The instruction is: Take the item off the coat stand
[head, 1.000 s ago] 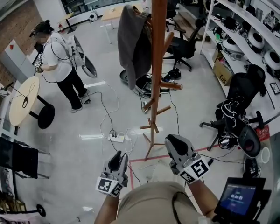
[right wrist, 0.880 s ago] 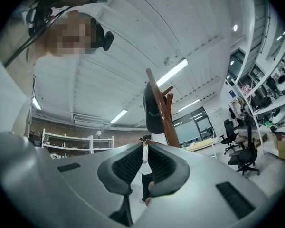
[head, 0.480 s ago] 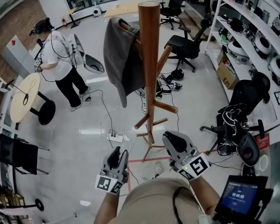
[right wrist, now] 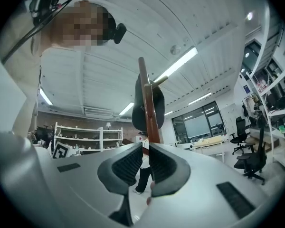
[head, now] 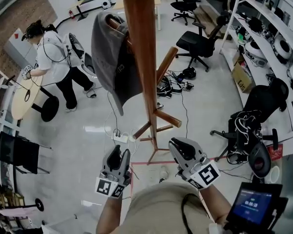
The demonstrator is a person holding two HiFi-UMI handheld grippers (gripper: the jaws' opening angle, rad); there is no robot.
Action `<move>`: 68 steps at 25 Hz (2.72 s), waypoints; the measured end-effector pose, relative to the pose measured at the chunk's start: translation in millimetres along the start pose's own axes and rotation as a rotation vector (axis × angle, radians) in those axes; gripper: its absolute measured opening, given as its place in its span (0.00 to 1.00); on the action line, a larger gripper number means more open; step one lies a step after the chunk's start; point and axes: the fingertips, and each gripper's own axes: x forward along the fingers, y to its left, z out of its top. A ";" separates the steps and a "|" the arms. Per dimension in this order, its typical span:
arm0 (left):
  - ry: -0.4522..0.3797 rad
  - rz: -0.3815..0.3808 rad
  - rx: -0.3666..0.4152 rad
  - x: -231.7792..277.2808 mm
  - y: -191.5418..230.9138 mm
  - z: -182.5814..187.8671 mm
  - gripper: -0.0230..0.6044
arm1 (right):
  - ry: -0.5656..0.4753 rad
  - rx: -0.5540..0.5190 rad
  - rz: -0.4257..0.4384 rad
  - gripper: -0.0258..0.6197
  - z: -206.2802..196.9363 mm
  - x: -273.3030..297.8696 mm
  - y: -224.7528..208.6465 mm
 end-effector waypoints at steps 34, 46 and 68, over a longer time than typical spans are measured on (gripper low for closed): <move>-0.104 0.019 0.389 134.0 18.1 87.8 0.35 | -0.016 -0.017 -0.105 0.15 -11.1 31.9 -40.3; -0.258 0.136 0.398 134.0 24.1 116.4 0.27 | -0.034 -0.023 -0.094 0.15 -7.2 37.1 -43.6; -0.285 0.213 0.300 108.2 22.0 155.1 0.10 | 0.031 -0.013 -0.077 0.15 -22.1 11.8 -49.7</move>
